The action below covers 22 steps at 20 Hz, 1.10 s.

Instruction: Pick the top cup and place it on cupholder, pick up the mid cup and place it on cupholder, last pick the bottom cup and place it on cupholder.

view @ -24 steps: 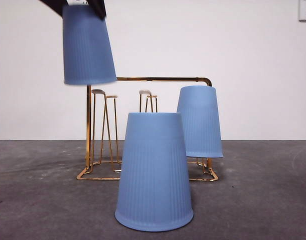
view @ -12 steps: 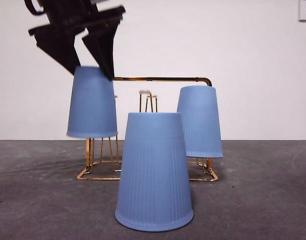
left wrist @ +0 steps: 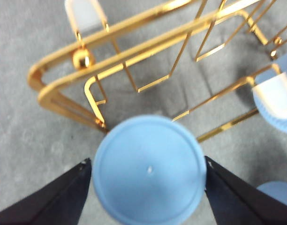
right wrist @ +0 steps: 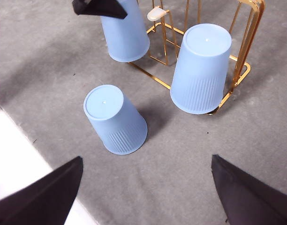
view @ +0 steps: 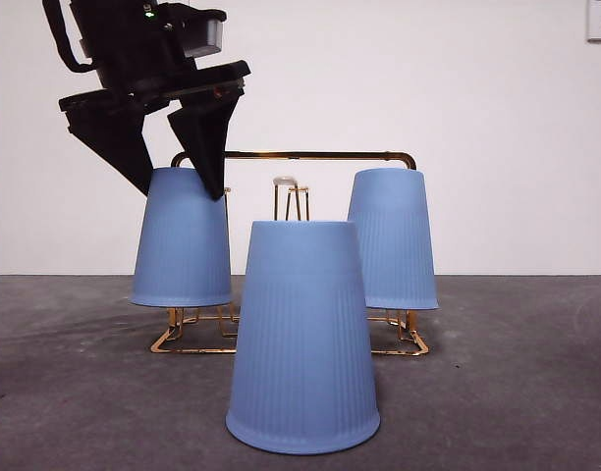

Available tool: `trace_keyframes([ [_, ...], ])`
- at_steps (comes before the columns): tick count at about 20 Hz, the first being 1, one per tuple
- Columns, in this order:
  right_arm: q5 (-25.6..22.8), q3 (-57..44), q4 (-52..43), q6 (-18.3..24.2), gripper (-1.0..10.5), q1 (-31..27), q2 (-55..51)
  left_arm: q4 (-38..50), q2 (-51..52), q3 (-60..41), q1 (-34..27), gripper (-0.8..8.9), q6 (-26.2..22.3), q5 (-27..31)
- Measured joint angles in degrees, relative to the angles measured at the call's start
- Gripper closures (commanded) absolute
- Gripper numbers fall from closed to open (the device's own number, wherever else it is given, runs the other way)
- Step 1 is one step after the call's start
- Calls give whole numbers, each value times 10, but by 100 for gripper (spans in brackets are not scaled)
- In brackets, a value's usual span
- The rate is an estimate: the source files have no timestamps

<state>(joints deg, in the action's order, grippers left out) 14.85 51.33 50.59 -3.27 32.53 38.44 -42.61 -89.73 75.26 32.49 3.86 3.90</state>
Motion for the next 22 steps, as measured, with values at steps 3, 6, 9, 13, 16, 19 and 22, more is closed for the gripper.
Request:
trace_keyframes([
  [3, 0, 0, -2, 0, 512, 0, 0, -6, 1, 0, 0, 422, 2, 0],
  [6, 0, 0, -3, 0, 512, 0, 1, -16, 22, 0, 0, 398, 5, 0],
  [9, 1, 0, -21, 0, 512, 0, 3, -29, 81, 0, 0, 399, 8, 0],
  [13, 40, 0, -63, -3, 512, 0, 43, -61, 170, 0, 7, 409, 13, -5],
  [16, 60, 5, -89, -6, 504, 5, 99, -86, 239, 0, 14, 409, 15, -31],
  [19, 60, 35, -104, -7, 500, 30, 163, -132, 295, 0, 16, 409, 15, -42],
  [22, 60, 70, -115, -7, 496, 61, 226, -161, 335, -1, 16, 409, 15, -54],
])
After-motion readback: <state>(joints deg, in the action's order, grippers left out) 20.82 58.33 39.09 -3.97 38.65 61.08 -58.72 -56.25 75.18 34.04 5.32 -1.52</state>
